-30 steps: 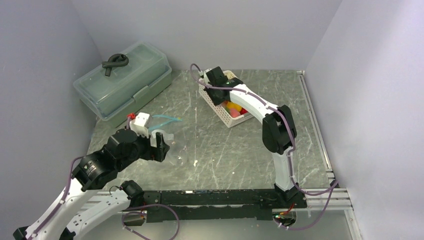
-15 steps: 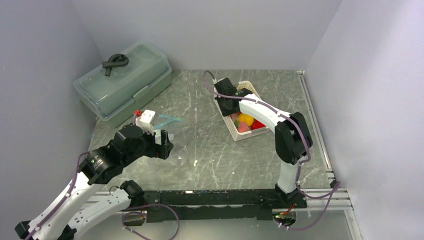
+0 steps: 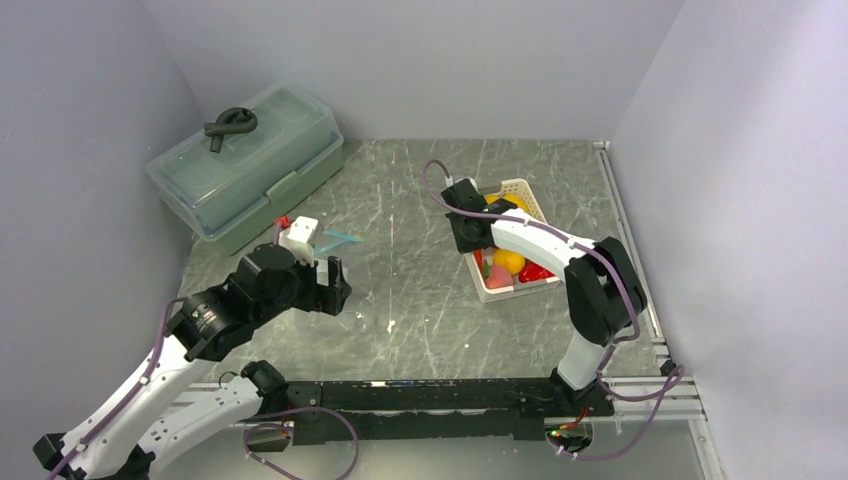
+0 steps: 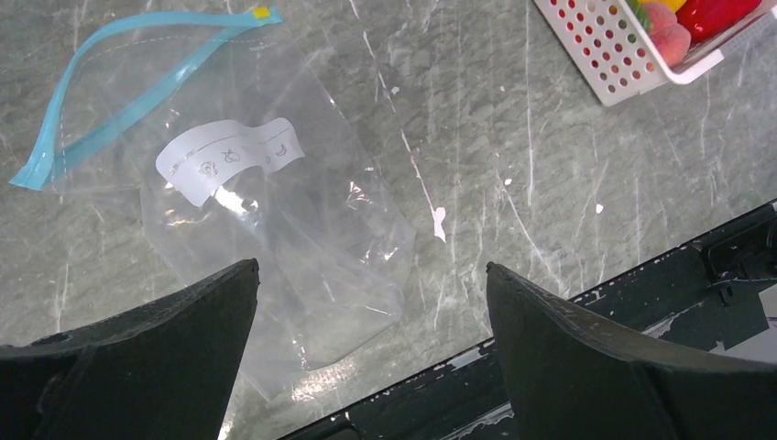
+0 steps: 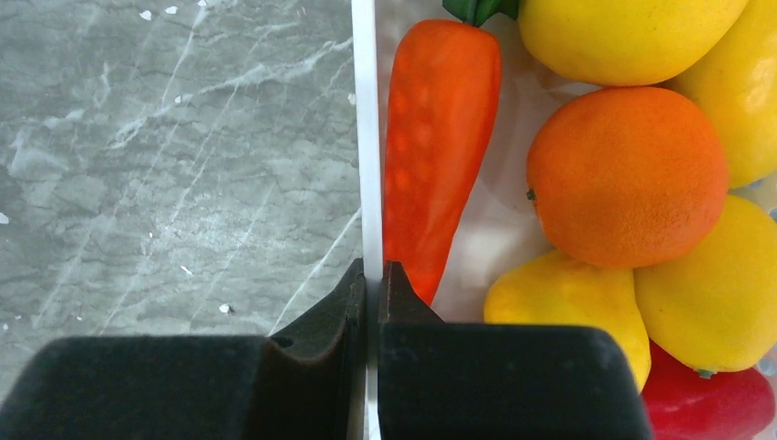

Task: Place the food in the zip-top bag and seal the zipper
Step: Move the bin to the center of the board.

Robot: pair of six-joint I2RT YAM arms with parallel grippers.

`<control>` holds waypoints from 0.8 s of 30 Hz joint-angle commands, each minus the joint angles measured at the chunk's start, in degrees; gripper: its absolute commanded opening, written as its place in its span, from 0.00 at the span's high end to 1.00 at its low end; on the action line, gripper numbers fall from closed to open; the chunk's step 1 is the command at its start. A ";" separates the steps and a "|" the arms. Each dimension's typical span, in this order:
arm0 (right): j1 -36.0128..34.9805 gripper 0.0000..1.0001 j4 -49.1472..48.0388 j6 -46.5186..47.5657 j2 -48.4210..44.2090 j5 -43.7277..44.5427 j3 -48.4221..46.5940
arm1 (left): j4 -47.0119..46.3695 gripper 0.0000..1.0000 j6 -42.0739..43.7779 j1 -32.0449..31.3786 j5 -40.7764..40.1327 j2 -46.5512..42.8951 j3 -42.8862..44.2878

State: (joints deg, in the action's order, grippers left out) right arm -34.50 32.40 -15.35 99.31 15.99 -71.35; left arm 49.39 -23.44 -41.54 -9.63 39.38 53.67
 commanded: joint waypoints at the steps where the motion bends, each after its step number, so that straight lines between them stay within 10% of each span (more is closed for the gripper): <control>1: -0.04 1.00 -2.81 -4.11 -3.37 -0.35 2.19 | -3.56 0.01 -0.44 0.21 0.82 0.23 0.14; 12: -0.04 0.99 -4.89 -6.37 -2.71 -0.81 3.83 | -1.41 0.01 -1.21 0.18 -1.82 4.13 2.07; 24: -0.04 0.59 -2.90 -4.55 -7.37 -0.15 1.66 | -1.74 0.01 -2.44 0.19 -5.46 3.38 2.07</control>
State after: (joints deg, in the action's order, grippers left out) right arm -34.54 29.39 -20.18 96.71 15.03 -68.05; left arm 48.47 -24.60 -41.54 -12.38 43.35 53.69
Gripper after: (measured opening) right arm 0.382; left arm 0.988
